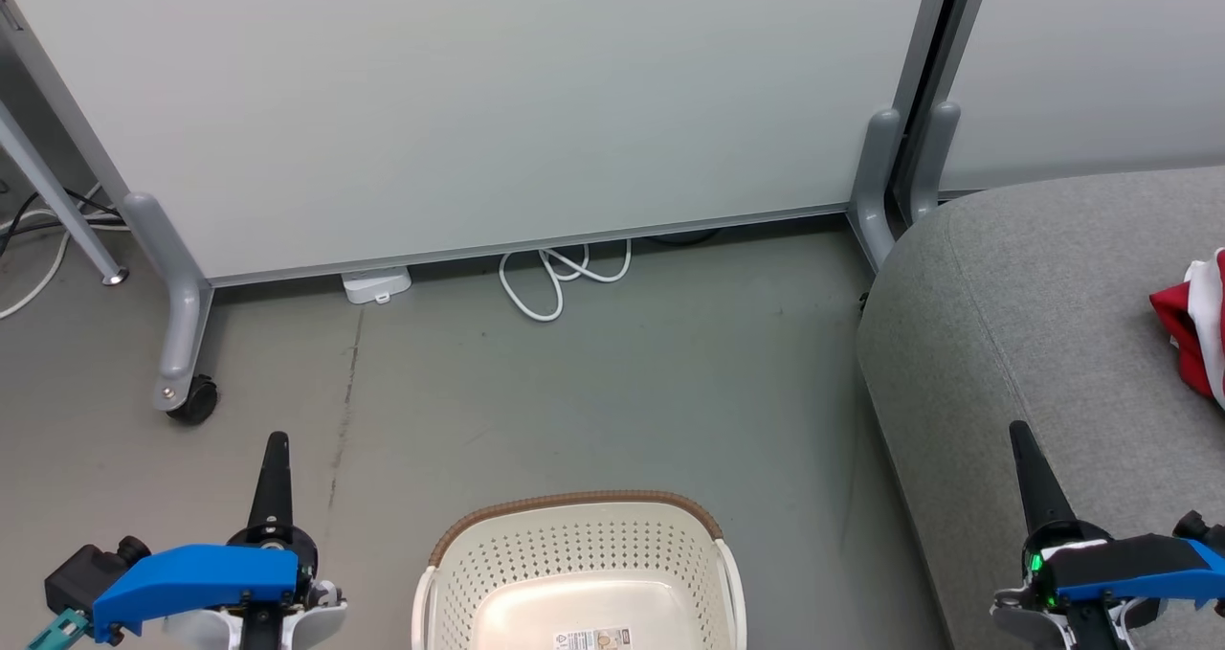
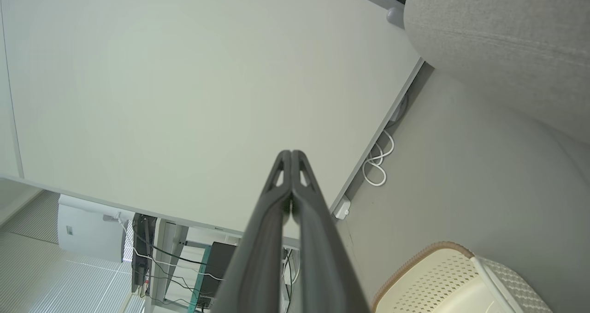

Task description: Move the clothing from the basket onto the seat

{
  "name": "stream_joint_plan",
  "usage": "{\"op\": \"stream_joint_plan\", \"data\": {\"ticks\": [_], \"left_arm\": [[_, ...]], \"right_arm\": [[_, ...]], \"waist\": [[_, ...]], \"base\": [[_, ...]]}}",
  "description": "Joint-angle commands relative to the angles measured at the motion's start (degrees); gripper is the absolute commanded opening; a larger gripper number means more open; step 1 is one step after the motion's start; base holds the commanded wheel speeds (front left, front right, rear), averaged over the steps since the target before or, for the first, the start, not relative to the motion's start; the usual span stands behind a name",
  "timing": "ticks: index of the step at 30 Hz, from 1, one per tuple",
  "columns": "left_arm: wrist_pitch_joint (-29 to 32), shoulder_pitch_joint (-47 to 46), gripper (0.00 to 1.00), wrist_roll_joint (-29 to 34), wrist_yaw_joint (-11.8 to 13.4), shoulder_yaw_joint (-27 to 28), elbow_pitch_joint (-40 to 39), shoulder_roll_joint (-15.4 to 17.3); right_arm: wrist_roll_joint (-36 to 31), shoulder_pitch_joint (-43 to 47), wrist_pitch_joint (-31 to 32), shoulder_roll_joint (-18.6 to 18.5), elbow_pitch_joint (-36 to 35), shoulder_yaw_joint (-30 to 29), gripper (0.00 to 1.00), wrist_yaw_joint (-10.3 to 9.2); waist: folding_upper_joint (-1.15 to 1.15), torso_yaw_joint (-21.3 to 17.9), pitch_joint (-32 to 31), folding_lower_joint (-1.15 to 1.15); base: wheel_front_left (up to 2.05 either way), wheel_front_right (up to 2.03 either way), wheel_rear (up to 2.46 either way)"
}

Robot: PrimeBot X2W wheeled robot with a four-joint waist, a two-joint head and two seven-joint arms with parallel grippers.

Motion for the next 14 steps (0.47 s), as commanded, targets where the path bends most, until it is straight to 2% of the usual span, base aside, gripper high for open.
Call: {"op": "stream_joint_plan", "data": {"ticks": [1, 14], "left_arm": [[0.4, -1.3, 0.0, -1.4, -0.5, 0.5, -0.6, 0.0], [2.1, -1.7, 0.0, -7.9, -0.8, 1.2, -0.7, 0.0]], "right_arm": [[1.5, -1.1, 0.5, 0.0, -0.6, -0.2, 0.0, 0.02], [8.0, -1.5, 2.1, 0.2, -0.6, -0.5, 0.0, 0.02]], "waist": [[0.0, 0.0, 0.0, 0.0], [0.0, -0.2, -0.1, 0.0]], "base": [[0.0, 0.0, 0.0], [0.0, 0.0, 0.0]]}}
